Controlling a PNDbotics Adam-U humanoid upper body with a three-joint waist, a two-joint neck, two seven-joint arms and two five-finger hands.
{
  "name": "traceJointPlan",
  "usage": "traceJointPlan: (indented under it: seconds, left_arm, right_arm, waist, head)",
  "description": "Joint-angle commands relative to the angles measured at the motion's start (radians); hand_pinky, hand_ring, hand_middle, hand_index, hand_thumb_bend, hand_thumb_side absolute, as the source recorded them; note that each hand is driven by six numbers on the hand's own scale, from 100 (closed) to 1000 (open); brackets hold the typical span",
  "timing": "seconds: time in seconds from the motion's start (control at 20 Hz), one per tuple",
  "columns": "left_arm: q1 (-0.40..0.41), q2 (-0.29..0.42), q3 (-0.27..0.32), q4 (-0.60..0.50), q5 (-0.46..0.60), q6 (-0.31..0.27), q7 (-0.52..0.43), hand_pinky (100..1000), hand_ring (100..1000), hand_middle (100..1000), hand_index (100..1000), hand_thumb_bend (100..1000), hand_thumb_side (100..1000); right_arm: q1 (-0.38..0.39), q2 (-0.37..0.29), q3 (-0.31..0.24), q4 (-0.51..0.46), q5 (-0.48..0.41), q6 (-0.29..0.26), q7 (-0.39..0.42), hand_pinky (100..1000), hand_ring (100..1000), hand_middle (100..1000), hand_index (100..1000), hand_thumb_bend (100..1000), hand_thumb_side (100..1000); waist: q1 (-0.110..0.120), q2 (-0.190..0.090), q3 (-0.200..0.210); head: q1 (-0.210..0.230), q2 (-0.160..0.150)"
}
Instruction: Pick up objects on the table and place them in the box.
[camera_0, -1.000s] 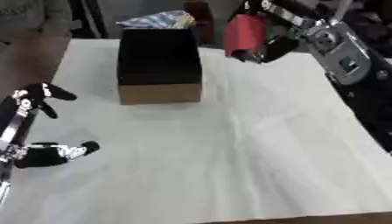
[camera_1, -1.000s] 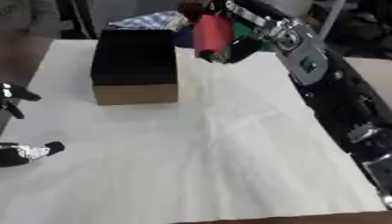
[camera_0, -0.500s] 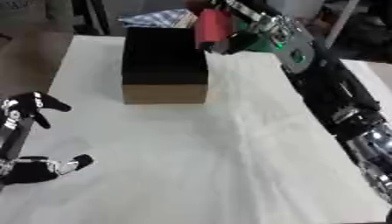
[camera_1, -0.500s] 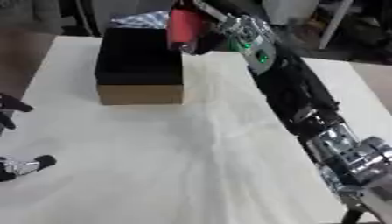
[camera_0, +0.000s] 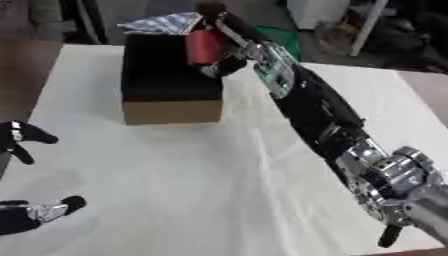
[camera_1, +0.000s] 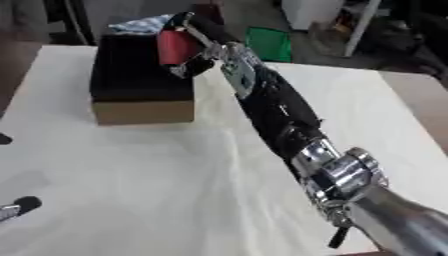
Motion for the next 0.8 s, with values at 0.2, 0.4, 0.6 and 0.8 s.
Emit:
traceJointPlan:
  seconds: [0.2,0.4,0.6,0.8]
  left_arm:
    - [-0.014,0.004,0.001,-0.011,0.007,-0.001,-0.001,487,722,606,688,809,100]
    - [-0.01,0.005,0.005,-0.009,0.005,0.001,0.001,487,722,606,688,809,100]
    - [0.0,0.009,0.015,-0.006,0.003,0.007,0.01,488,723,607,689,808,100]
    - [0.019,0.02,0.04,0.0,-0.004,0.021,0.033,486,729,614,692,808,100]
  right_arm:
    - [-0.016,-0.012,-0.008,0.005,0.071,-0.018,-0.032,885,1000,1000,953,619,308]
    - [-0.013,-0.017,-0.007,-0.016,0.036,-0.019,-0.033,884,1000,1000,954,625,260]
    - [0.0,-0.034,0.013,-0.09,-0.095,-0.004,-0.017,837,1000,918,911,441,138]
    - [0.031,-0.077,0.065,-0.241,-0.29,-0.01,0.062,819,995,903,913,320,100]
  waist:
    - [0.007,-0.015,-0.011]
    - [0.011,-0.02,-0.026]
    - [0.021,-0.027,-0.059]
    - [0.035,-0.036,-0.126]
  head:
    - [-0.001,-0.015]
    - [0.001,-0.013]
    - [0.015,-0.008]
    - [0.051,0.001]
